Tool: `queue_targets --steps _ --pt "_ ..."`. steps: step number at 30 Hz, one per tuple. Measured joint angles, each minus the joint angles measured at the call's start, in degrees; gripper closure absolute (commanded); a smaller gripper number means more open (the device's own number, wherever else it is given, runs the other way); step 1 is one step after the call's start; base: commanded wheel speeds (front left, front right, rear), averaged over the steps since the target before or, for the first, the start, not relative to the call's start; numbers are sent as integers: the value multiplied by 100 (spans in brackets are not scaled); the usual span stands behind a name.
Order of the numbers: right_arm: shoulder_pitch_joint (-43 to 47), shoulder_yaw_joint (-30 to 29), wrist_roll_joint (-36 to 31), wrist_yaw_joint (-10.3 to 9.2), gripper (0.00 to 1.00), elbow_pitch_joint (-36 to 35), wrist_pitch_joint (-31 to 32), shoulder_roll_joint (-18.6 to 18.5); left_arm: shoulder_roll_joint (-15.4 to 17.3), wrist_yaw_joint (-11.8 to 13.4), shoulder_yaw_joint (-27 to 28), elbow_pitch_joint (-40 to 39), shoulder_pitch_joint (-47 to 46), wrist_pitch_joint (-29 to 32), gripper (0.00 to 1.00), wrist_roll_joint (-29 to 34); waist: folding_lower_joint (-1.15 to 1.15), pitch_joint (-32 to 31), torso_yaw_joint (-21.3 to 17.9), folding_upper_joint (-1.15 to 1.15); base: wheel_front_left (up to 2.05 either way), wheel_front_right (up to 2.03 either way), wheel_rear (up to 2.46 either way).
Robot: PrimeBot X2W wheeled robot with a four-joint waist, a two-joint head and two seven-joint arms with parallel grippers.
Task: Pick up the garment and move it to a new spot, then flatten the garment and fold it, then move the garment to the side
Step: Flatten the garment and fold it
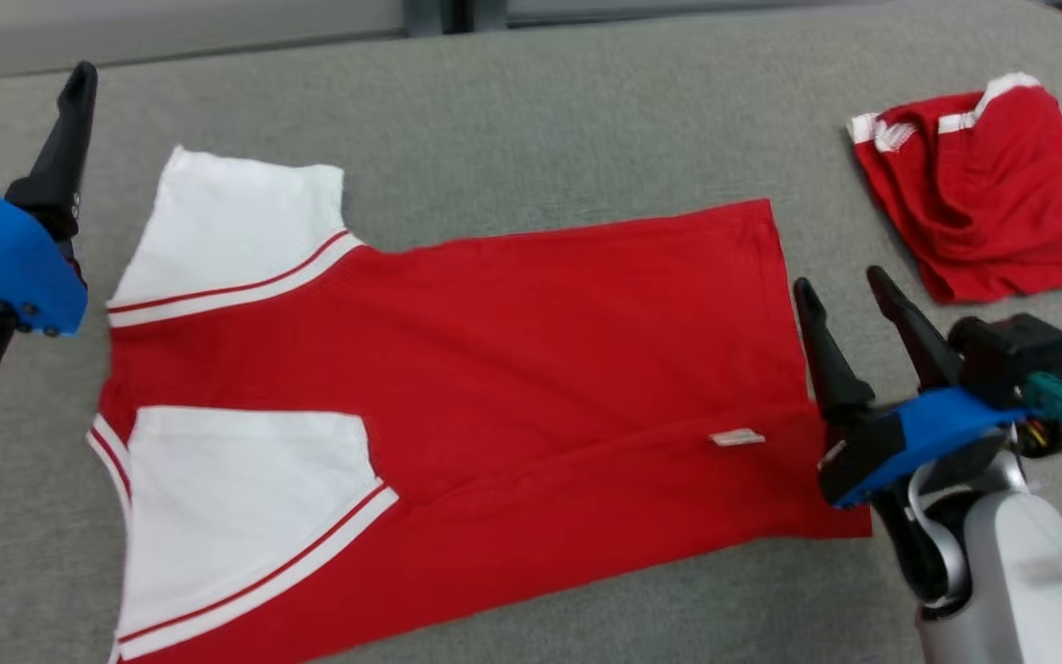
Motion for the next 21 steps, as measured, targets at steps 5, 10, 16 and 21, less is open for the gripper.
queue_targets --steps 5,10,16,21 --pt "-501 509 196 0 0 176 -87 4 23 -190 -327 1049 -760 644 0 101 1 547 -400 0 0 0 0" --pt "-845 810 312 0 0 390 -271 3 153 -242 -493 1991 -1177 1101 0 236 1 968 -760 0 0 0 0" --pt "-993 956 387 0 0 598 -449 2 336 -367 -617 2531 -1414 1749 0 182 1 1214 -1027 0 0 0 0" --pt "-1023 971 411 0 0 676 -554 1 405 -455 -705 2551 -1551 2059 40 135 0 1270 -1080 0 0 0 0"
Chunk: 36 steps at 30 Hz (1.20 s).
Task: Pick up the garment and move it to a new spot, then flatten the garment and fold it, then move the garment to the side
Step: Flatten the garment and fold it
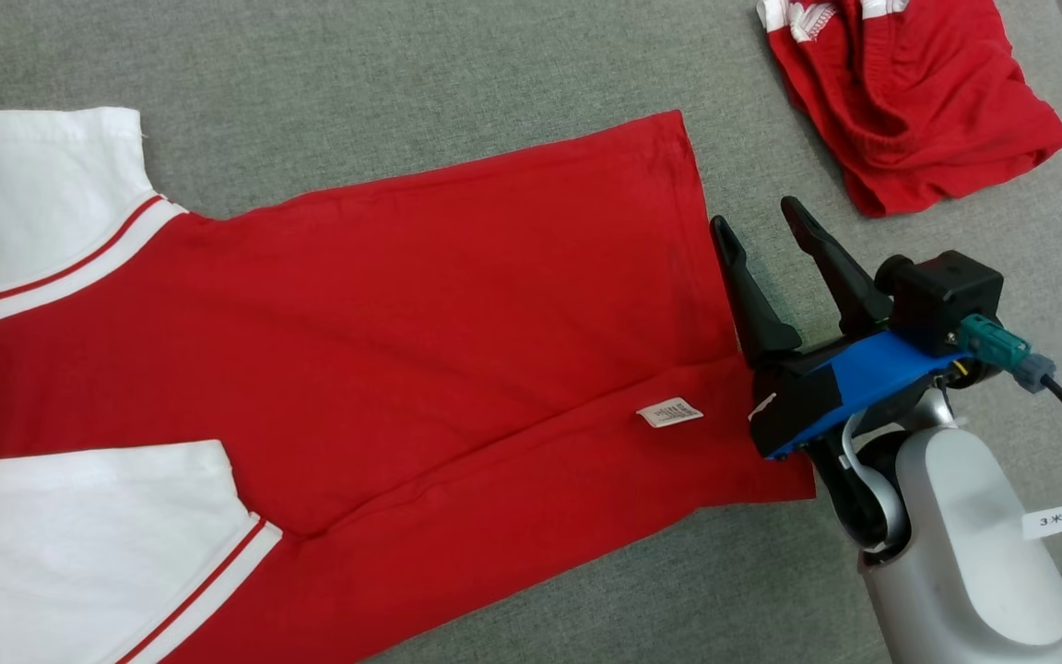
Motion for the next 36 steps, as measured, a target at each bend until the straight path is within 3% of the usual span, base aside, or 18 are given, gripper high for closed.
queue_targets --steps 1,2,3,9,17,26,27,28,32,33,36 --pt "-18 9 7 0 0 10 0 0 7 -13 -16 -15 -10 51 70 -10 0 5 1 0 0 0 0" --pt "-53 24 7 0 0 19 0 0 8 -43 -30 -44 -14 96 90 -32 0 6 8 0 0 0 0" --pt "-101 45 0 0 0 24 3 1 5 -56 -59 -79 -21 125 100 -41 0 5 20 0 0 0 0" --pt "-503 -8 -309 0 0 197 327 1 -67 -197 -257 -302 -54 60 100 11 0 -56 202 0 0 0 0" --pt "-1358 -522 -906 0 0 933 1243 -96 -347 -300 -402 -675 -240 -705 100 156 0 -233 680 0 0 0 0" --pt "-1841 -788 -697 0 0 1828 2480 -382 -555 -364 -615 -1123 -208 -1310 100 157 0 -319 1267 0 0 0 0" --pt "-1854 -788 -675 0 3 1870 2572 -427 -575 -370 -634 -1155 -182 -1356 100 155 0 -324 1318 0 0 0 0" --pt "-1861 -789 -620 0 51 1897 2641 -461 -587 -381 -654 -1183 -151 -1402 100 154 0 -329 1363 0 0 0 0" --pt "-1864 -864 -437 0 81 1934 2714 -510 -645 -389 -701 -1241 -83 -1592 100 111 0 -376 1479 0 0 0 0" --pt "-1864 -890 -436 0 100 1934 2664 -530 -660 -389 -708 -1249 -71 -1627 100 101 0 -397 1497 0 0 0 0" --pt "-1865 -1024 -470 0 100 1954 2416 -573 -691 -399 -756 -1268 2 -1766 100 101 0 -488 1552 0 0 0 0"
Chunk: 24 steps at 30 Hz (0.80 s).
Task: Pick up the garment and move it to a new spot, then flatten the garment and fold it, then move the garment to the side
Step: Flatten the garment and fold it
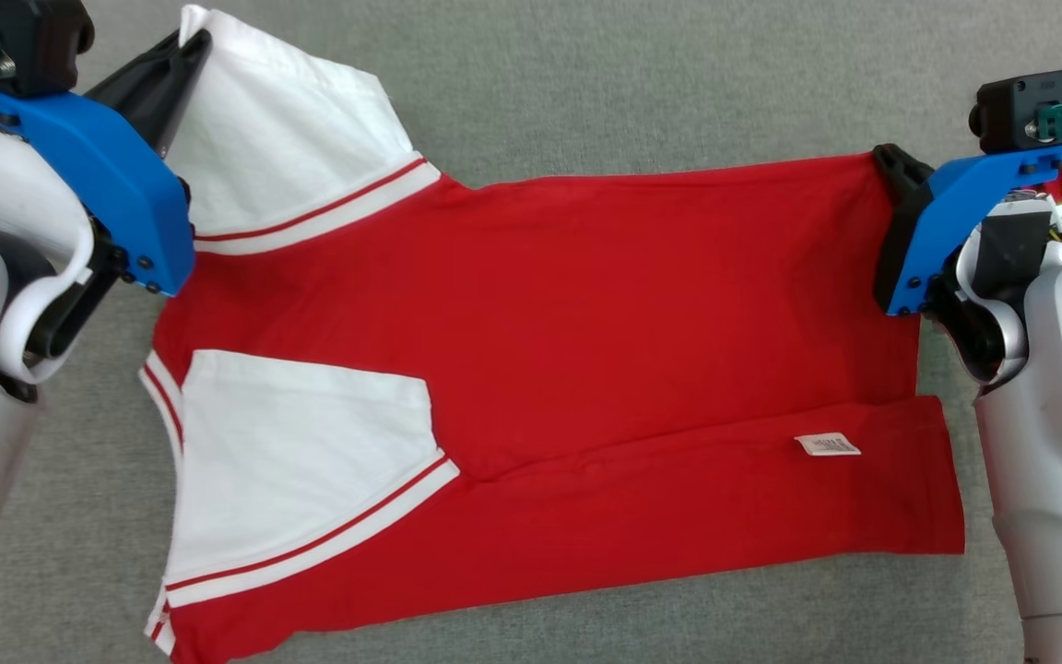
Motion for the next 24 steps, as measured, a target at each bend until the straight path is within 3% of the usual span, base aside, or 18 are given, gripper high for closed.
queue_targets --steps 9,17,24 --pt "504 181 -135 0 100 -51 -898 -53 -82 2 -8 -401 830 -621 100 -252 -2 -721 239 0 0 0 0" --pt "1967 82 155 0 100 -724 -1402 -57 58 379 9 -1089 2598 -1136 100 -572 -2 -1463 407 0 0 0 0" --pt "2955 -407 151 0 100 -1251 -1612 199 -122 554 -26 -981 3804 -1786 100 -805 -2 -1854 410 0 0 0 0"
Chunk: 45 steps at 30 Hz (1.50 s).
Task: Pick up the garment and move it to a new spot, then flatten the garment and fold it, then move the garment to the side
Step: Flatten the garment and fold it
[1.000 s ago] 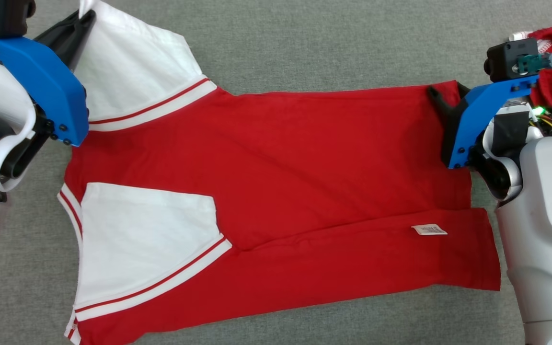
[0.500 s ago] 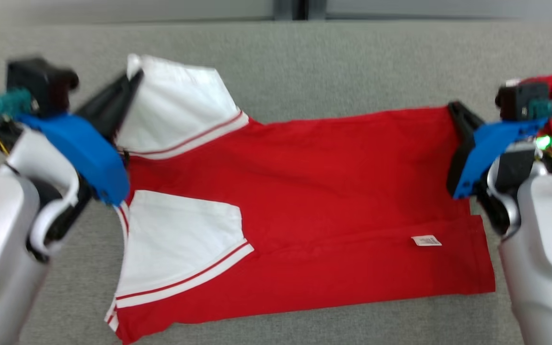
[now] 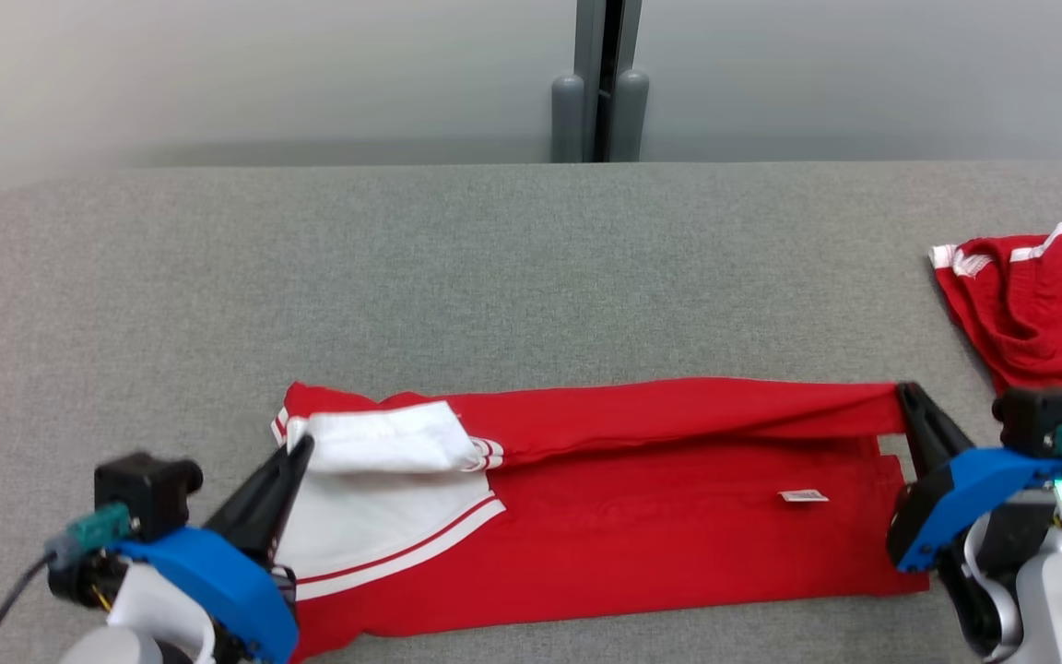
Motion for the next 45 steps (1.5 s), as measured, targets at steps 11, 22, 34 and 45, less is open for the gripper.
queue_targets --steps 11,22,34,45 --pt "735 -246 -298 1 0 -282 -318 293 -521 -44 26 787 778 -1054 0 -226 1 -222 -52 0 0 0 0" --pt "1217 -733 -136 0 0 -439 -815 364 -890 360 794 905 1194 -1931 0 -216 2 -380 -18 0 0 0 0" --pt "966 -457 -82 0 0 623 -980 372 -1218 756 1206 846 1199 -1960 0 380 2 -411 159 0 0 0 0" --pt "378 -286 -197 -1 71 1969 -1074 356 -1341 701 1457 883 1255 -1960 0 541 2 -275 237 0 0 0 0"
